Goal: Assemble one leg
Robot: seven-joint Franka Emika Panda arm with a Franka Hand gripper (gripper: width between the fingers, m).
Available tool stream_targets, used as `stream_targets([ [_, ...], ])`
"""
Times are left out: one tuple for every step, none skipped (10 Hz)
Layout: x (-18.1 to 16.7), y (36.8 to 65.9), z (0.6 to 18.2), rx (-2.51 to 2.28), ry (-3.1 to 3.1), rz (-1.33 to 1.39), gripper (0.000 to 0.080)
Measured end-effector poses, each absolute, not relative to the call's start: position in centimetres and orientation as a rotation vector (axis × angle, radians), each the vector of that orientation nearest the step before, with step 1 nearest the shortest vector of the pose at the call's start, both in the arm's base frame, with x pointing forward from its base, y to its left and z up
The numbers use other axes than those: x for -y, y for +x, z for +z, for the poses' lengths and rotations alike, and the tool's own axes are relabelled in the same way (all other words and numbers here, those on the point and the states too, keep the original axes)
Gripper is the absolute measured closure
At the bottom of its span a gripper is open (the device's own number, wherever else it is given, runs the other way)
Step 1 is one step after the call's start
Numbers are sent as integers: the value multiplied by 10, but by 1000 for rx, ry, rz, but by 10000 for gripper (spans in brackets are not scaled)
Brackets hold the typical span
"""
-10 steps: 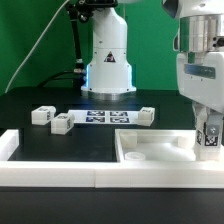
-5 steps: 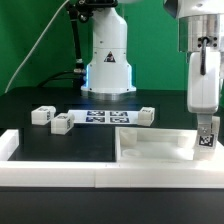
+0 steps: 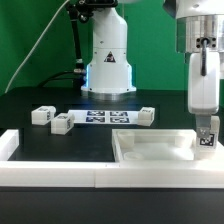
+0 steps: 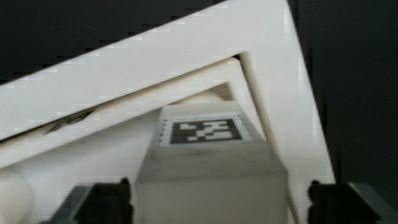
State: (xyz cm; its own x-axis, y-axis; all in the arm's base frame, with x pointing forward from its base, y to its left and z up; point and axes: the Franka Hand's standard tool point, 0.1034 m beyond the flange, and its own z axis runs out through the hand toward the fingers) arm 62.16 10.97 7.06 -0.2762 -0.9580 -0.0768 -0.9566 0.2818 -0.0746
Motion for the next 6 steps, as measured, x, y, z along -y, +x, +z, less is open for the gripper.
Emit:
stream_targets([
  [-110,622,71,-2380,-1885,-25,211],
  [-109,621,71,-2265,-2028,-30,162],
  [-109,621,70,-2179,-2121,-37,153],
  [-110,621,70,-2187,-2111,-34,153],
  [-110,621,70,-2186,-2113,-35,153],
  [-110,621,70,-2186,-2113,-35,151],
])
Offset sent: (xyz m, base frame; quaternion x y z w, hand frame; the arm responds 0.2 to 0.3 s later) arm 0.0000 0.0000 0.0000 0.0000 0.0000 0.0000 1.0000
